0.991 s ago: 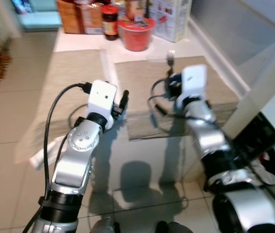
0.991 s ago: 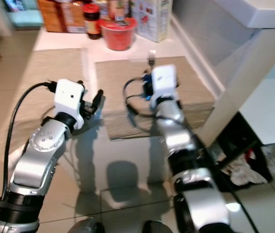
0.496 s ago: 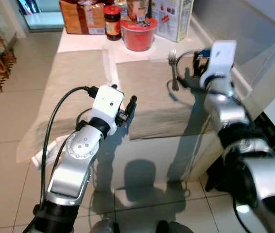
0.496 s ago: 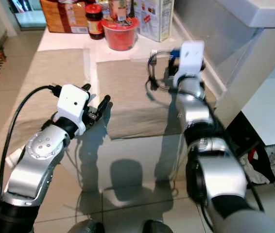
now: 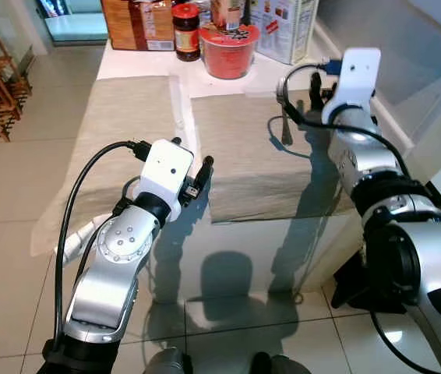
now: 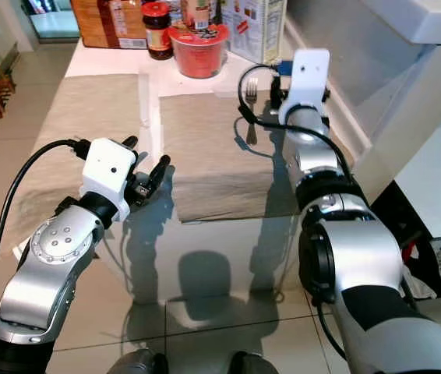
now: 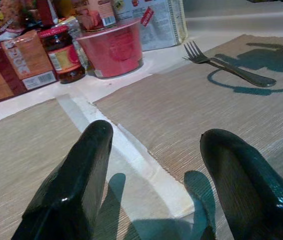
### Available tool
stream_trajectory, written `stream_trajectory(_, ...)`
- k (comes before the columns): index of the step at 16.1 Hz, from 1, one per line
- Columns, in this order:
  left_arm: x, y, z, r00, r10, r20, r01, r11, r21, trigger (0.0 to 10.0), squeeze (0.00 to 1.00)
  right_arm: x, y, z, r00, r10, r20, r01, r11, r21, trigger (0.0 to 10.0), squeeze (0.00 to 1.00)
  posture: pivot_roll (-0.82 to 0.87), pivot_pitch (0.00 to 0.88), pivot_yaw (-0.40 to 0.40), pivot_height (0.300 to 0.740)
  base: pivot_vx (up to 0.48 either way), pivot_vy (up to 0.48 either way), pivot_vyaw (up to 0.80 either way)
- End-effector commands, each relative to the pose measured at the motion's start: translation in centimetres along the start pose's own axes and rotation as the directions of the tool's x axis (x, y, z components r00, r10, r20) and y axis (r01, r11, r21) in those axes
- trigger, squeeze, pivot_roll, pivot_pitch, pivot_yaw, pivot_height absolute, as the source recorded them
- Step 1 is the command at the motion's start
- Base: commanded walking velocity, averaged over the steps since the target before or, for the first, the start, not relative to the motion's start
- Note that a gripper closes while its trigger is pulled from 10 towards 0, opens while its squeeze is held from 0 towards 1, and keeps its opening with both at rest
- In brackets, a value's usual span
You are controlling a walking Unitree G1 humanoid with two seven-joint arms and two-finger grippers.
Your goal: Setting the table
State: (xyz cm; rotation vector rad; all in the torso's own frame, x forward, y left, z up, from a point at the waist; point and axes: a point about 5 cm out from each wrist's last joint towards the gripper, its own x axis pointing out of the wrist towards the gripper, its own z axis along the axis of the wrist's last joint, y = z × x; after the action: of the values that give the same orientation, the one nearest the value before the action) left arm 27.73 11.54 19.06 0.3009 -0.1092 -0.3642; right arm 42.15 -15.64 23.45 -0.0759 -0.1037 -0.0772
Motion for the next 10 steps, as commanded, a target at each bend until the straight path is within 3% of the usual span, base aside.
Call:
stream_trajectory(1, -0.2, -0.1, 0.2, 1.0, 0.006, -0.002, -0.006, 1.0, -0.002, 10.0, 0.0, 0.1, 0.5, 0.5, 0.999, 0.031, 0.014, -0.031, 0.999, 0.036, 10.0, 0.0, 0.25, 0.106, -0.034, 0.74, 0.0, 0.0, 0.0)
stream_trajectory(5, -0.5, -0.2, 0.2, 1.0, 0.028, -0.011, -0.028, 1.0, -0.011, 10.0, 0.0, 0.0, 1.1, -0.2, 0.998, 0.063, -0.027, -0.059, 0.991, 0.116, 10.0, 0.0, 0.26, 0.111, -0.051, 0.74, 0.0, 0.0, 0.0)
stream_trajectory(10, -1.1, -0.1, 0.2, 0.999, 0.043, -0.025, -0.044, 0.999, -0.01, 10.0, 0.0, -0.4, 0.5, -2.1, 0.995, 0.023, -0.101, -0.016, 0.998, 0.064, 10.0, 0.0, 0.29, 0.136, -0.054, 0.74, 0.0, 0.0, 0.0)
